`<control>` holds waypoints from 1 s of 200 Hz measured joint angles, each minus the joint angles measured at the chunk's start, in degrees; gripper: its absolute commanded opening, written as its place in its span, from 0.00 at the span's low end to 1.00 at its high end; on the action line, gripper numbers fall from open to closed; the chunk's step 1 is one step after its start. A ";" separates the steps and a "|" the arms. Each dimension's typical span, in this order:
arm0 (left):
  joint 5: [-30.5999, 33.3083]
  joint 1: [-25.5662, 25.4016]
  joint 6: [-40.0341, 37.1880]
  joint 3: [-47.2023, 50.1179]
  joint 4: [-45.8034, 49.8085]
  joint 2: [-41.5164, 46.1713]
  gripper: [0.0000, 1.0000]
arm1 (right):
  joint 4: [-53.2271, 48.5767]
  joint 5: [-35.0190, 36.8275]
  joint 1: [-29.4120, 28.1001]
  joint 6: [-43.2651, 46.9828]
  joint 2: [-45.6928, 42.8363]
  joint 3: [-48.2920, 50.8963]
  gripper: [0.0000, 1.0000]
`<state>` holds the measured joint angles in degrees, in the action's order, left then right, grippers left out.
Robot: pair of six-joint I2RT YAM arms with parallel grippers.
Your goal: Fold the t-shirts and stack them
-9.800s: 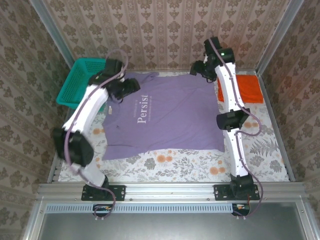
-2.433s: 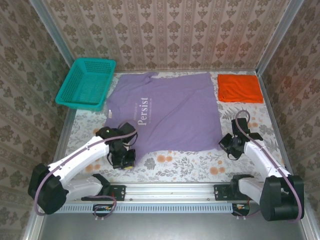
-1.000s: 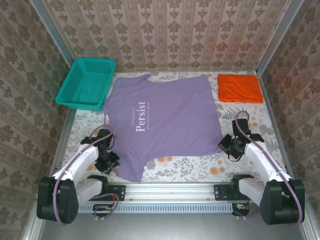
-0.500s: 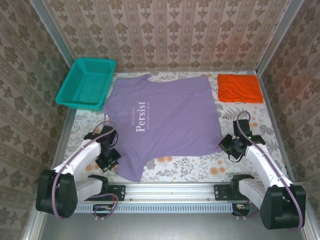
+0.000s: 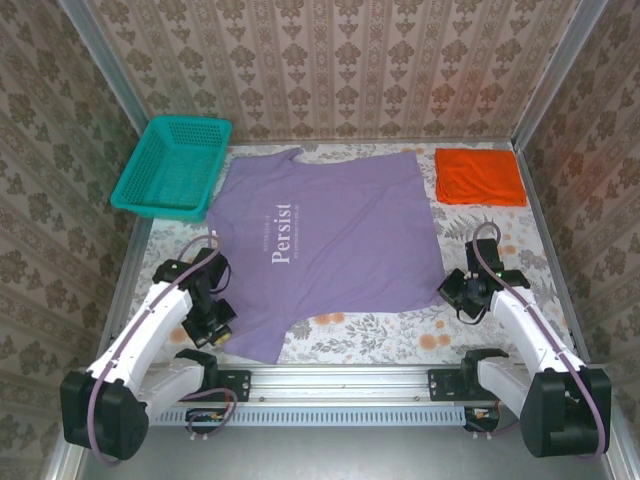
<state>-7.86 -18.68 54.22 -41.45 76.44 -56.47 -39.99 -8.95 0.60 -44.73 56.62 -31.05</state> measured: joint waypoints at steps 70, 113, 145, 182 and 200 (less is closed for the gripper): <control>-2.12 1.18 -1.38 -5.03 4.04 -5.60 0.00 | -2.58 1.25 0.00 -0.63 -4.00 -0.02 0.00; -3.45 3.78 -1.81 -16.57 3.50 -12.59 0.00 | -3.06 1.20 0.00 -0.42 -0.39 -3.98 0.00; -4.48 4.15 -3.52 -25.79 0.33 -21.42 0.00 | -1.86 1.18 0.00 0.00 5.95 -10.10 0.00; -5.29 5.70 -7.02 -35.12 -3.08 -32.68 0.00 | 0.44 1.16 0.00 1.33 16.63 -17.79 0.00; -5.49 6.75 -9.07 -39.17 -3.76 -38.16 0.00 | 1.14 1.18 0.07 2.05 21.55 -21.35 0.00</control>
<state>-13.34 -11.92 45.15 -80.62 72.69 -94.63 -38.85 -7.77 0.67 -42.68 78.17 -52.40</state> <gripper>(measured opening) 0.042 0.067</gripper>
